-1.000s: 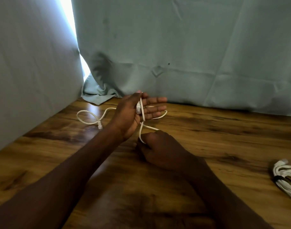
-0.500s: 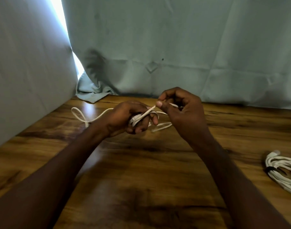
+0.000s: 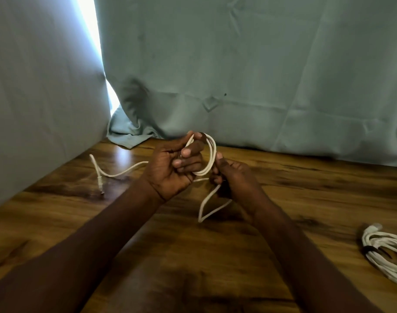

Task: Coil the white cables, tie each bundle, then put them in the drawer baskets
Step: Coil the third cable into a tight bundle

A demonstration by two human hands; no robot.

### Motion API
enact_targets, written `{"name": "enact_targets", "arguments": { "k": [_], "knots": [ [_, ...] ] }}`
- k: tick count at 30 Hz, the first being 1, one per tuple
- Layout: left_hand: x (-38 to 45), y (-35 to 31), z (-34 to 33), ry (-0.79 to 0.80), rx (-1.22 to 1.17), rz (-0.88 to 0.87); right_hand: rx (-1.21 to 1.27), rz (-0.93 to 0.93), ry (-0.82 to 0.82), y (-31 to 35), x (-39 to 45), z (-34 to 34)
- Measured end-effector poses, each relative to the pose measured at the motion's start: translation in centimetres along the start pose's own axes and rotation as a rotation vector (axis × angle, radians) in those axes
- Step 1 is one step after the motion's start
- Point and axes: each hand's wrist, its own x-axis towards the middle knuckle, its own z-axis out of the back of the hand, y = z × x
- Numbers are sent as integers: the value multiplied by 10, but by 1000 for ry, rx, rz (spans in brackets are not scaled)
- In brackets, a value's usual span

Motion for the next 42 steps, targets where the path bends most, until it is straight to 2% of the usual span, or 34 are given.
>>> {"name": "enact_targets", "arguments": {
  "k": [2,4,6,9,12,16,19,20,23,28,31,33,36,38,42],
  "knots": [
    [-1,-5,0,-35,-118,-55,11,-44,79,0,-5,-10],
    [-3,-11,-3,-167,-139,-143,-4,-112,165,0,-12,-19],
    [-3,-15,-6,-351,-44,-270,3,-138,284,1,-17,-28],
    [0,-11,-5,-411,115,-372,-76,-99,418,0,-21,-37],
    [4,-9,3,-440,453,-339,-361,16,460,-5,-23,-40],
    [1,-5,9,-489,1131,-215,-708,327,382,-2,-23,-31],
    [-5,-3,16,-425,1476,-133,-775,529,297,-1,-19,-20],
    [-6,-4,15,-413,1453,-91,-725,570,243,1,-18,-16],
    [-11,-10,5,-389,1118,58,-511,628,48,10,-12,0],
    [-11,-15,-9,-192,754,280,-313,609,-271,10,-1,19],
    [-10,-12,-11,-114,584,275,-216,540,-229,6,3,19],
    [-9,-8,-9,-121,510,256,-148,457,-136,1,6,14],
    [-7,0,-6,-164,329,211,-68,314,-121,-4,7,2],
    [-4,6,-2,-208,297,158,-76,287,-152,-6,7,-4],
    [2,20,2,-227,377,194,-291,342,-364,-22,15,-3]
  ]
}}
